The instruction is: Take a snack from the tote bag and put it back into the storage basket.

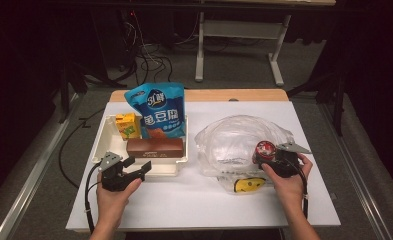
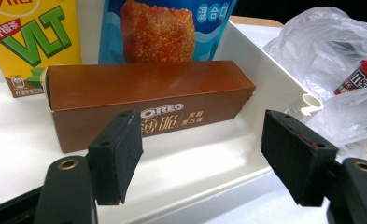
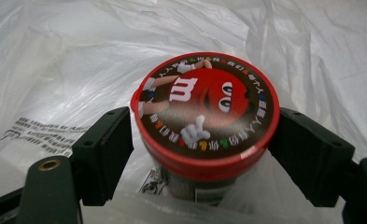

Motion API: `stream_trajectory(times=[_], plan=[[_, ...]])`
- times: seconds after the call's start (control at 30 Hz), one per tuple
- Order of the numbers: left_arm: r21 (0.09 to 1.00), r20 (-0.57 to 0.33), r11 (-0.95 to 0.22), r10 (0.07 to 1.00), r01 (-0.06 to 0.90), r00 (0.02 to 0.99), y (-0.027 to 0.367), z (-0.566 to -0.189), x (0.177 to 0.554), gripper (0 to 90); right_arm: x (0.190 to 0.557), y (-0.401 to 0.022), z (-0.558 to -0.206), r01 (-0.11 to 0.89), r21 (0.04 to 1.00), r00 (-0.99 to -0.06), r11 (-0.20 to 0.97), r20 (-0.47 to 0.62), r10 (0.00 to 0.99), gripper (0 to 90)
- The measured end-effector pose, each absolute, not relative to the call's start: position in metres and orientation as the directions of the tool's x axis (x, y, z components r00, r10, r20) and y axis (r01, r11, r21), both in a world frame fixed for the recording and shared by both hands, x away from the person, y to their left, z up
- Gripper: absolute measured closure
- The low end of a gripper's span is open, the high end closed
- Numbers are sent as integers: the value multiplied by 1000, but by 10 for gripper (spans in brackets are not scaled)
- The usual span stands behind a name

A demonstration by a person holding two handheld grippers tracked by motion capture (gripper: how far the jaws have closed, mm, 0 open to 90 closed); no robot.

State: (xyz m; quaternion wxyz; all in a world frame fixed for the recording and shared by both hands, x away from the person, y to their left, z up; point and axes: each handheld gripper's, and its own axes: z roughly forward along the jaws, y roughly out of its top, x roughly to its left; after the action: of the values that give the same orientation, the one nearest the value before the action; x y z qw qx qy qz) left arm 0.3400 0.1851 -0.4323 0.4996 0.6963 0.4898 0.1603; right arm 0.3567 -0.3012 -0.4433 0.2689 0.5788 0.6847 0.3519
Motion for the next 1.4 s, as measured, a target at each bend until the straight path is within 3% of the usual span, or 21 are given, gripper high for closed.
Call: stream_trajectory(times=[0.6,1.4], plan=[[863,-254,-49,818,503,516,174,-432,337,309,368,-296,-455,582,804,-188,124,-15,982,262],[884,-276,-44,755,465,595,142,-421,328,312,349,-283,-419,509,849,-312,141,30,950,266]])
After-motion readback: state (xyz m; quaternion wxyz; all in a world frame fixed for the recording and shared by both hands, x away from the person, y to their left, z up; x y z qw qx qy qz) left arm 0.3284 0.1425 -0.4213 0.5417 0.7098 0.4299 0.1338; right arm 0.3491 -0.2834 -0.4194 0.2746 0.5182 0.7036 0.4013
